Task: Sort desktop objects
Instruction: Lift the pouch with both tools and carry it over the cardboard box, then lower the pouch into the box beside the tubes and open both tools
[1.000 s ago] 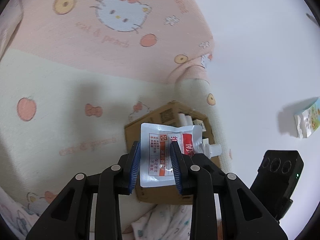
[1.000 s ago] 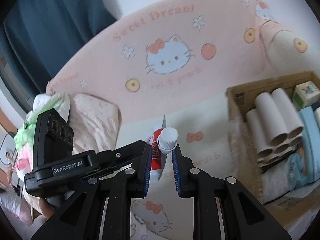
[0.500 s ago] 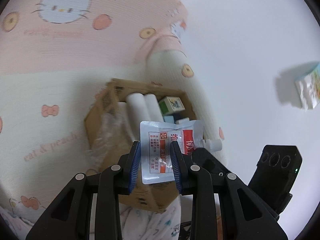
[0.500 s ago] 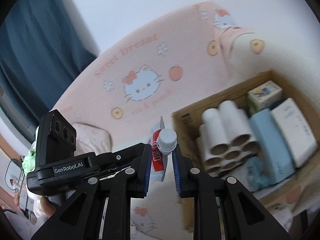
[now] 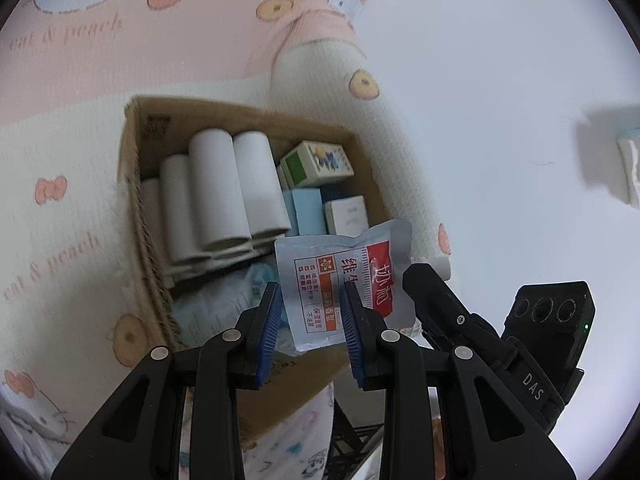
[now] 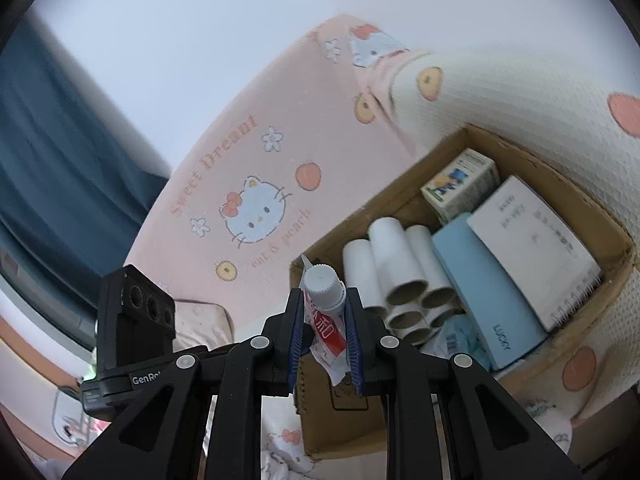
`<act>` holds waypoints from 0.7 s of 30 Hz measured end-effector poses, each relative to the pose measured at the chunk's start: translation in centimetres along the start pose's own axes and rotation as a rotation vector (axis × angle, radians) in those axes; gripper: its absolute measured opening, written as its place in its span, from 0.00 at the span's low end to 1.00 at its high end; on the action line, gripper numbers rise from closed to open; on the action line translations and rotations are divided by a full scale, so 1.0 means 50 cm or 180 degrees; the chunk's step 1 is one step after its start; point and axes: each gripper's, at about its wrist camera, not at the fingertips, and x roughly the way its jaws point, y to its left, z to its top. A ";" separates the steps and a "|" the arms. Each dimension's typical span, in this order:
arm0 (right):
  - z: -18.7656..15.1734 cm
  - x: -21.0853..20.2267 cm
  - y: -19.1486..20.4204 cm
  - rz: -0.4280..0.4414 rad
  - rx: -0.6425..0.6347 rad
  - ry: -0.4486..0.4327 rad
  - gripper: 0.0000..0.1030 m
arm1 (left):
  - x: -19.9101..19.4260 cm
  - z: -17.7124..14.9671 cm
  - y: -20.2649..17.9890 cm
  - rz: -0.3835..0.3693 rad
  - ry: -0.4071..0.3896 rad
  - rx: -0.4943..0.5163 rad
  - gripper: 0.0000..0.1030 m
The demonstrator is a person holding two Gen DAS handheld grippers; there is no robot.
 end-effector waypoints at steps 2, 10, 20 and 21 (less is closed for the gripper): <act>0.004 0.002 -0.017 -0.0026 0.0047 0.0072 0.17 | 0.019 -0.004 -0.004 0.0069 0.0054 0.0001 0.32; 0.004 0.024 -0.077 -0.0197 0.0128 0.0302 0.15 | 0.079 -0.013 -0.005 0.0378 0.0284 0.0048 0.32; -0.004 0.100 -0.107 -0.0458 0.0167 0.0928 0.15 | 0.061 0.001 -0.012 0.0832 0.0222 0.0556 0.22; -0.006 0.113 -0.106 -0.0482 0.0150 0.1025 0.15 | 0.061 0.001 -0.013 0.0894 0.0236 0.0646 0.12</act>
